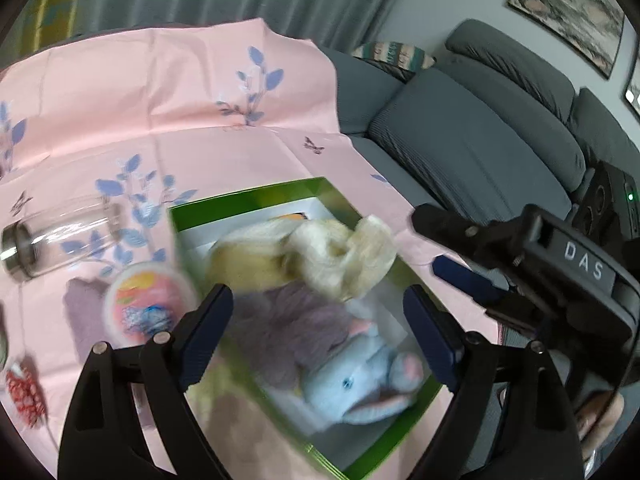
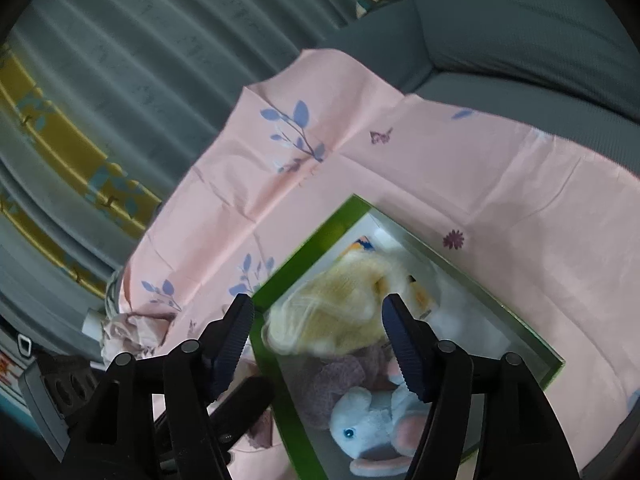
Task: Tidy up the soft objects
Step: 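Open the right gripper to release the towel into the box, then reach the right gripper to the red-white sock and close on it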
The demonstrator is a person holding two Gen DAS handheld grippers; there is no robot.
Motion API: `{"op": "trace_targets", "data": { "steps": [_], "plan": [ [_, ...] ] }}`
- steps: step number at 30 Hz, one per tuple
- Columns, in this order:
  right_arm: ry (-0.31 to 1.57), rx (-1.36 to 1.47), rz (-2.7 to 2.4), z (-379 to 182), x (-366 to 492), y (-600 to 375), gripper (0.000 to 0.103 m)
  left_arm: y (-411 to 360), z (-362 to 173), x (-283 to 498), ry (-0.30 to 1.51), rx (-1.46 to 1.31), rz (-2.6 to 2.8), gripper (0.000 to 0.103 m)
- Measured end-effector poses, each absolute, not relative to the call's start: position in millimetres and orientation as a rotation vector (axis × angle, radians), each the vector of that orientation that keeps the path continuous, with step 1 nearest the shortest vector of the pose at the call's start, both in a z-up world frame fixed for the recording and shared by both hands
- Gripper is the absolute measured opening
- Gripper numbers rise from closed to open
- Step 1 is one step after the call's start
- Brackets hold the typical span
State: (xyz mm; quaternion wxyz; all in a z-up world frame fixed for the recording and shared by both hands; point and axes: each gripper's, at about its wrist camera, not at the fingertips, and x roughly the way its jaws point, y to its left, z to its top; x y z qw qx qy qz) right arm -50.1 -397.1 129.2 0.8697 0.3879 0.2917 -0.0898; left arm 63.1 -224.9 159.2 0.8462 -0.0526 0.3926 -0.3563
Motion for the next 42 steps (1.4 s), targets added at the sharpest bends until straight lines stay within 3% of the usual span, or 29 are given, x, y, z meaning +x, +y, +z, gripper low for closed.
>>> {"op": "trace_targets", "data": {
  "steps": [11, 13, 15, 23, 40, 42],
  "plan": [
    [0.577, 0.686, -0.055, 168, -54, -346, 0.076, -94, 170, 30, 0.792, -0.202, -0.556, 0.09],
    [0.579, 0.65, -0.009, 176, -52, -328, 0.076, -67, 170, 26, 0.784, -0.232, -0.502, 0.095],
    [0.589, 0.617, 0.028, 181, -50, -312, 0.076, -36, 167, 21, 0.778, -0.265, -0.431, 0.101],
    [0.684, 0.496, 0.146, 177, -24, -238, 0.076, 55, 127, 11, 0.808, -0.37, -0.165, 0.102],
    [1.001, 0.283, 0.344, 100, 49, -95, 0.076, 71, 80, 40, 0.911, -0.315, -0.068, 0.1],
    [1.024, 0.272, 0.379, 97, 57, -85, 0.072, 70, 79, 45, 0.916, -0.331, -0.084, 0.099]
  ]
}}
